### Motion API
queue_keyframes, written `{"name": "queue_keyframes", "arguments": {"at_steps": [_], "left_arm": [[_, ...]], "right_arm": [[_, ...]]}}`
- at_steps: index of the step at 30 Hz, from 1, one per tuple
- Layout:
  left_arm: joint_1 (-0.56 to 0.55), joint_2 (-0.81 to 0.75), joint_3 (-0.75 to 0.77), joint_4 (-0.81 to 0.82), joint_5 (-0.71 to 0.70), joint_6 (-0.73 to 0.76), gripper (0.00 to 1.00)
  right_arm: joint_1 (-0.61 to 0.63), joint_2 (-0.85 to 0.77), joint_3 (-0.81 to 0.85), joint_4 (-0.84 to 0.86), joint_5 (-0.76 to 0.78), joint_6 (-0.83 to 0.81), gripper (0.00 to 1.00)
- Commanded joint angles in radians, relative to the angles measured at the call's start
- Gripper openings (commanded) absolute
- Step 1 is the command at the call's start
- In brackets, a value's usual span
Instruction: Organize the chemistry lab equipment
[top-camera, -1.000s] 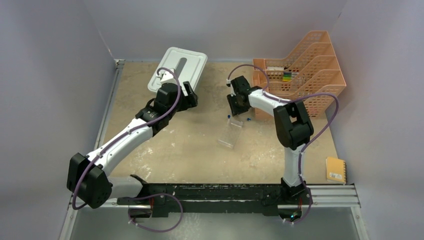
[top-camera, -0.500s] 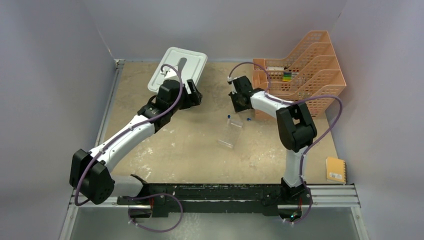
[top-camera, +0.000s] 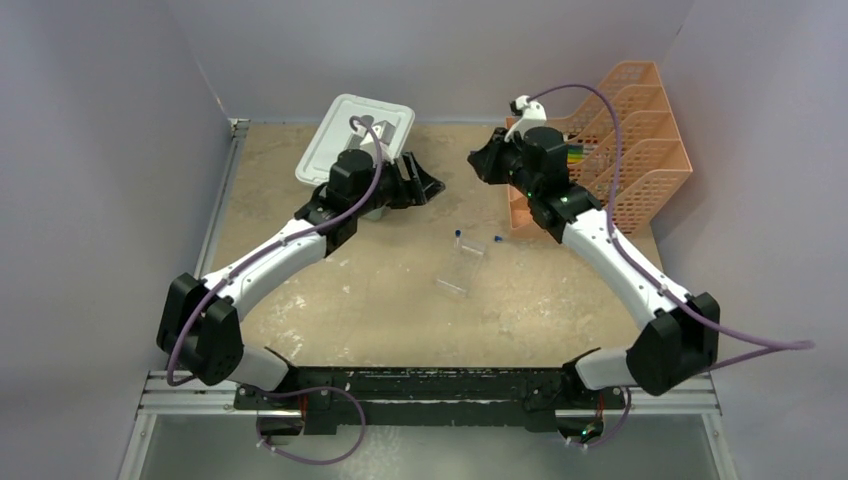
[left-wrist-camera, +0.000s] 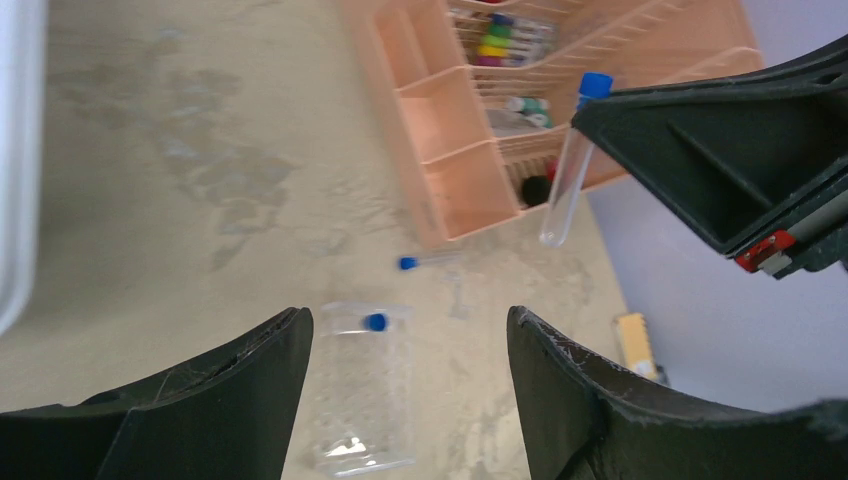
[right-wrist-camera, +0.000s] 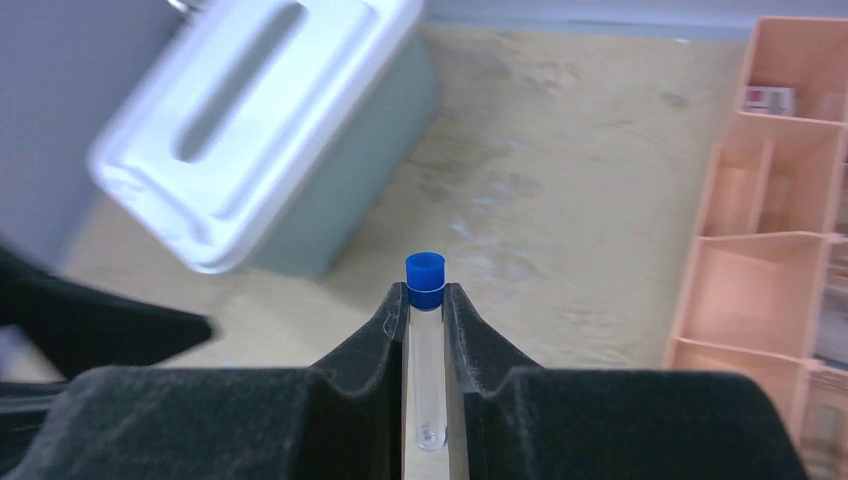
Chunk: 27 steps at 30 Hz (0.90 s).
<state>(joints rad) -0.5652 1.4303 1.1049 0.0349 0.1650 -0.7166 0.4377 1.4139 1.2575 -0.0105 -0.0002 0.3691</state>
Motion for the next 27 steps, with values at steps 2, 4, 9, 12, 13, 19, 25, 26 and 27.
{"name": "queue_keyframes", "arguments": {"at_steps": [2,4,9,12,13,19,25,26,27], "left_arm": [[-0.036,0.040,0.042,0.335,0.205,-0.130,0.68],[-0.044,0.045,0.028,0.405,0.223,-0.159,0.67],[-0.067,0.050,0.004,0.422,0.223,-0.158,0.61],[-0.077,0.053,0.004,0.369,0.206,-0.130,0.56],[-0.078,0.052,0.005,0.353,0.200,-0.120,0.55],[-0.092,0.040,-0.004,0.274,0.169,-0.058,0.57],[-0.096,0.045,-0.010,0.261,0.203,-0.017,0.33],[-0.096,0.044,-0.009,0.256,0.213,0.002,0.29],[-0.096,0.041,-0.009,0.248,0.217,0.023,0.26]], "right_arm": [[-0.002,-0.099,-0.113,0.129,-0.145,0.291,0.10],[-0.002,-0.122,-0.147,0.171,-0.177,0.349,0.10],[-0.002,-0.157,-0.193,0.205,-0.214,0.428,0.11],[-0.002,-0.174,-0.208,0.213,-0.221,0.454,0.11],[-0.001,-0.179,-0.213,0.219,-0.222,0.458,0.11],[-0.002,-0.193,-0.210,0.217,-0.228,0.466,0.12],[-0.003,-0.196,-0.206,0.216,-0.247,0.471,0.12],[-0.003,-0.196,-0.205,0.222,-0.259,0.471,0.13],[-0.004,-0.197,-0.205,0.229,-0.271,0.472,0.14]]}}
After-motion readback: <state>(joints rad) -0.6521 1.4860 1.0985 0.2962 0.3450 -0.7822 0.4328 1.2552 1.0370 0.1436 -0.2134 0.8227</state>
